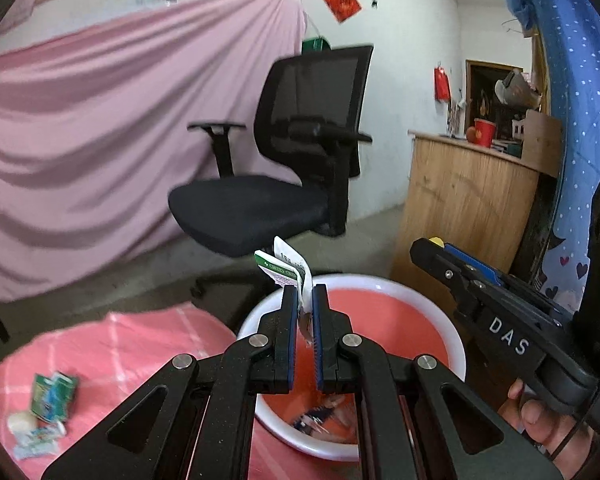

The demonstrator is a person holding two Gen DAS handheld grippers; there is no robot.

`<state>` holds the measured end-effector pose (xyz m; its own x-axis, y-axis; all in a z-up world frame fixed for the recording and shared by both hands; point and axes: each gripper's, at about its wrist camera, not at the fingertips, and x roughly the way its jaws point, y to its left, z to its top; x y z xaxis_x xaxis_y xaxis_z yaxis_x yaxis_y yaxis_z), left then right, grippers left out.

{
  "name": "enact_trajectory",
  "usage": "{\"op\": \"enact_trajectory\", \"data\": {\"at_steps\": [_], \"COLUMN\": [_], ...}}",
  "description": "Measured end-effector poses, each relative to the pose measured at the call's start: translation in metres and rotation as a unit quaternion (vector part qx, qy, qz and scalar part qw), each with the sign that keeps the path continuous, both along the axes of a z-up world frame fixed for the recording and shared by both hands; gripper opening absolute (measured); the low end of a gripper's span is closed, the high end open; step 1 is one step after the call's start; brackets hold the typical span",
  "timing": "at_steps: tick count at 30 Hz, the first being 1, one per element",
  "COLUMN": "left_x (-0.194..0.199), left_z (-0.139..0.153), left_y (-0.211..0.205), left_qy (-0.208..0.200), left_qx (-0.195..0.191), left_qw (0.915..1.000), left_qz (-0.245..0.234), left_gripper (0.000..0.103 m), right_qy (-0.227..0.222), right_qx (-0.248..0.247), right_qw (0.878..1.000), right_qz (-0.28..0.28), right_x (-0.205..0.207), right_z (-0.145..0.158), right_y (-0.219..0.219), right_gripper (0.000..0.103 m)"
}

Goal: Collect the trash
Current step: 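Lift the white packet and yellow cap and carry both over the bucket, then open both grippers to drop the packet and cap into the bucket, then move both grippers back over the table items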

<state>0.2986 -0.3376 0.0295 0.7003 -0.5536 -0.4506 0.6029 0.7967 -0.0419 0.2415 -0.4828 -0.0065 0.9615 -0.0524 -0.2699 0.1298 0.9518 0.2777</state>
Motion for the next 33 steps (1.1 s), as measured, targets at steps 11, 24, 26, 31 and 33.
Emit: {"op": "enact_trajectory", "data": {"at_steps": [11,24,26,31,33], "left_x": [0.026,0.029,0.027,0.021,0.018], "left_z": [-0.026,-0.031,-0.029,-0.018,-0.014], "left_y": [0.005,0.027,0.034,0.053,0.063], "left_qy": [0.1,0.127,0.122,0.098,0.086], "left_qx": [-0.003,-0.018,-0.025,-0.036,-0.04], "left_qw": [0.995,0.9906,0.9905,0.9907,0.9903], "left_qz": [0.005,0.048,0.059,0.087,0.101], "left_gripper": [0.006,0.031,0.039,0.052,0.063], "right_qy": [0.09,0.111,0.111,0.103,0.094], "right_qx": [0.01,0.008,0.004,0.0,-0.003], "right_qw": [0.996,0.994,0.994,0.995,0.996], "right_qz": [-0.001,-0.005,-0.006,-0.005,-0.005], "right_x": [0.018,0.022,0.022,0.022,0.022], "right_z": [-0.026,-0.029,-0.028,-0.024,-0.02], "right_y": [-0.006,-0.006,-0.004,0.001,0.003], "right_gripper": [0.03,0.045,0.049,0.067,0.076]}}
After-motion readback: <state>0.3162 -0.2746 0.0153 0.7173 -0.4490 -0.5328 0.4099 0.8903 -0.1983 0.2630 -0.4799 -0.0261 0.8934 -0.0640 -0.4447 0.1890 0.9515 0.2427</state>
